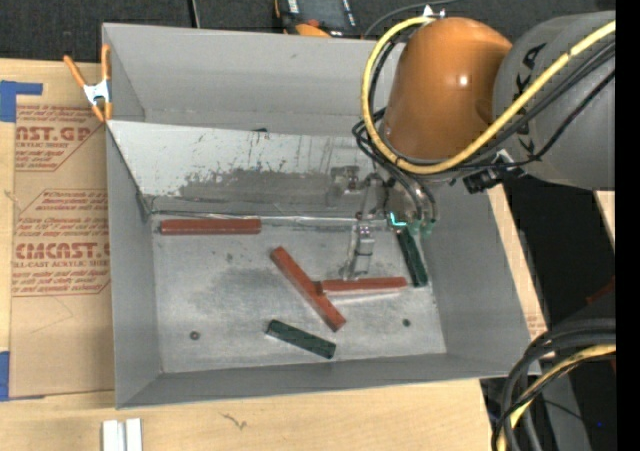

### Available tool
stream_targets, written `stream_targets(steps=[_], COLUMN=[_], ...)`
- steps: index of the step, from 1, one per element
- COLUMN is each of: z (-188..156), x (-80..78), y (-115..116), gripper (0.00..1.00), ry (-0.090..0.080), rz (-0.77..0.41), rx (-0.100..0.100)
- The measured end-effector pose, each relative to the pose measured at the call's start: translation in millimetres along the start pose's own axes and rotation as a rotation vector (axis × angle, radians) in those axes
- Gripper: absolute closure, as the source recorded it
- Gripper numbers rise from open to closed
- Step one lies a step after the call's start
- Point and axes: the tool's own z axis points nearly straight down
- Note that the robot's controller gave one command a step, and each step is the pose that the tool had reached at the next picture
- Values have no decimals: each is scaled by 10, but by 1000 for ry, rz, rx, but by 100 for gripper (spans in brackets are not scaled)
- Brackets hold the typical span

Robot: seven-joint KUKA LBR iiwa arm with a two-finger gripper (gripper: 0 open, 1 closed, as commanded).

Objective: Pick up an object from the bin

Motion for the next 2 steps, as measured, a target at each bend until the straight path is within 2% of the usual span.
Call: stream_targets(steps=[1, 2], z=[1621, 1281], x=[129, 206], y=[250, -289], gripper=[0, 0], ry=[0, -8], rz=[153, 329], rx=[-1, 0])
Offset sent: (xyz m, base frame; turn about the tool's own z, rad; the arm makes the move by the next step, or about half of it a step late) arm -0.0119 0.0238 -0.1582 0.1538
